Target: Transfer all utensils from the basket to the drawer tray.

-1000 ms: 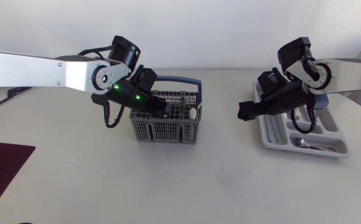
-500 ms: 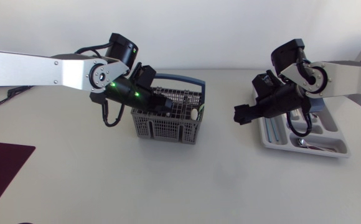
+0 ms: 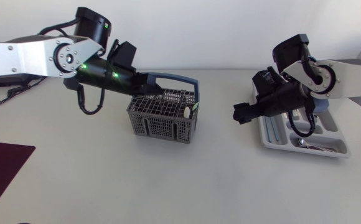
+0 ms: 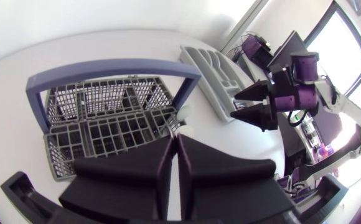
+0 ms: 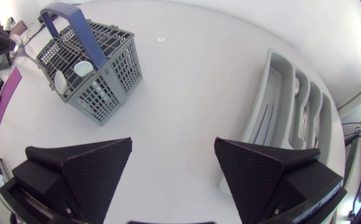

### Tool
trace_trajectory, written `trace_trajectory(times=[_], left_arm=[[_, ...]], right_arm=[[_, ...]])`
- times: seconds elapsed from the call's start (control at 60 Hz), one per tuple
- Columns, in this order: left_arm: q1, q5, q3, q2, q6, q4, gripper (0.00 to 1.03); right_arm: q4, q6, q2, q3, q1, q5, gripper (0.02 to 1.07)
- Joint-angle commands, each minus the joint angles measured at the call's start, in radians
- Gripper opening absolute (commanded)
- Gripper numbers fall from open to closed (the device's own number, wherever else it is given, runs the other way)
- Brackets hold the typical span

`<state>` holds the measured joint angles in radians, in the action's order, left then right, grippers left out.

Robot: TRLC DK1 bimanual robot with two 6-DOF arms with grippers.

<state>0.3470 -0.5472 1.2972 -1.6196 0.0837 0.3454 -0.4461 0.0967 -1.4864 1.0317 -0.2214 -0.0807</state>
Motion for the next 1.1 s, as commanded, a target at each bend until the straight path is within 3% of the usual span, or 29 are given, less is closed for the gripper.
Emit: trace_trajectory(times=[0.0, 0.233, 0.467, 0.833, 0.917, 1.083], left_arm=[[-0.031, -0.046, -0.021, 0.067, 0.037, 0.014, 0.04], [-0.054, -0.186, -0.067, 0.175, 0.016, 0.012, 0.04], [0.020, -0.284, -0.124, 0.207, -0.058, 0.015, 0.04], [0.132, -0.392, -0.131, 0.204, -0.148, 0.099, 0.04], [0.155, -0.415, -0.130, 0.204, -0.168, 0.127, 0.04], [0.178, -0.447, -0.127, 0.199, -0.196, 0.167, 0.04]], right_arm=[[-0.017, -0.008, 0.034, -0.025, -0.010, 0.004, 0.98], [-0.005, 0.064, 0.163, -0.050, -0.035, -0.120, 0.98], [0.006, 0.147, 0.305, -0.094, -0.070, -0.307, 0.98], [0.018, 0.255, 0.385, -0.200, -0.230, -0.441, 0.98], [0.027, 0.276, 0.385, -0.217, -0.253, -0.478, 0.96], [0.053, 0.301, 0.410, -0.248, -0.312, -0.508, 0.80]])
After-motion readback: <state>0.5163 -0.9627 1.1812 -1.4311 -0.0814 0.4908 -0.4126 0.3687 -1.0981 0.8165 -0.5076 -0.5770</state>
